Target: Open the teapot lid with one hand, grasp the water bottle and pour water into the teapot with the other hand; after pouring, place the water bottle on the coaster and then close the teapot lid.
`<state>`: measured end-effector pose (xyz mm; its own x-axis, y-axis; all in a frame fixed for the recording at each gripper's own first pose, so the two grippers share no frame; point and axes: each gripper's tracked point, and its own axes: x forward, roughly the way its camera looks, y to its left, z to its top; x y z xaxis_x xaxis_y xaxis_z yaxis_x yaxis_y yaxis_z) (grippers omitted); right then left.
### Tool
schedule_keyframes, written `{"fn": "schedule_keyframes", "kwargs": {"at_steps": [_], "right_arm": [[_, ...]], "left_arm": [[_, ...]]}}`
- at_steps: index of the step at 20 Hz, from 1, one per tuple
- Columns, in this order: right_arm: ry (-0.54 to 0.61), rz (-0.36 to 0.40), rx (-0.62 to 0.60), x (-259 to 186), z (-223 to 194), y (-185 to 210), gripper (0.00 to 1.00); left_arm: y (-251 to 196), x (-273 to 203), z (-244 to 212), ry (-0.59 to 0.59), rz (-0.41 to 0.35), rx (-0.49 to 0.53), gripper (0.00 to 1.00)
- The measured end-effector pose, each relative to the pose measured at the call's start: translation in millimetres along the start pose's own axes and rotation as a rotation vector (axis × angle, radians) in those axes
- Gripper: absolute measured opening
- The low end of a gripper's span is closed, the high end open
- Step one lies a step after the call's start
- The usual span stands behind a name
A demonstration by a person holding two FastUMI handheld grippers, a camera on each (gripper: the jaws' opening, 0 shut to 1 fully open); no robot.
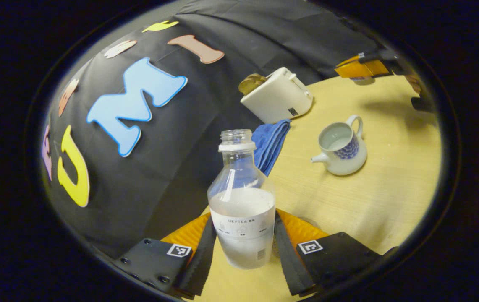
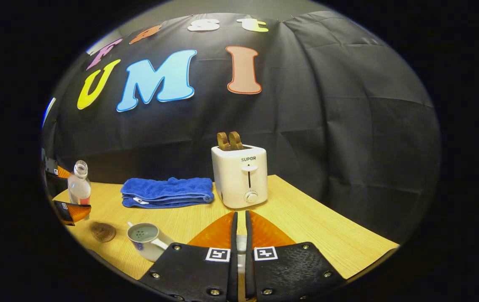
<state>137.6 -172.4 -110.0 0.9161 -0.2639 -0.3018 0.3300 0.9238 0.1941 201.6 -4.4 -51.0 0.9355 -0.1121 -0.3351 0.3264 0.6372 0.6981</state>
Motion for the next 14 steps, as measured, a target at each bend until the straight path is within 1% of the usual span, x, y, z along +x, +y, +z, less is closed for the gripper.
{"fn": "schedule_keyframes", "kwargs": {"at_steps": [4,6,9,11,14], "right_arm": [[0.001,0.003,-0.002,0,-1,1,0.07],[0.002,0.002,-0.004,0,-1,1,0.07],[0.002,0.001,-0.007,0,-1,1,0.07],[0.001,0.000,-0.010,1,-2,1,0.07],[0.006,0.002,-0.019,1,-3,4,0.07]], "left_arm": [[-9,8,5,-0.048,0.019,-0.223,0.86],[-13,12,6,-0.070,0.004,-0.342,0.86],[-14,18,1,-0.081,0.022,-0.435,0.86],[-15,14,5,-0.115,0.018,-0.506,0.86],[-12,14,7,-0.149,0.046,-0.573,0.85]]}}
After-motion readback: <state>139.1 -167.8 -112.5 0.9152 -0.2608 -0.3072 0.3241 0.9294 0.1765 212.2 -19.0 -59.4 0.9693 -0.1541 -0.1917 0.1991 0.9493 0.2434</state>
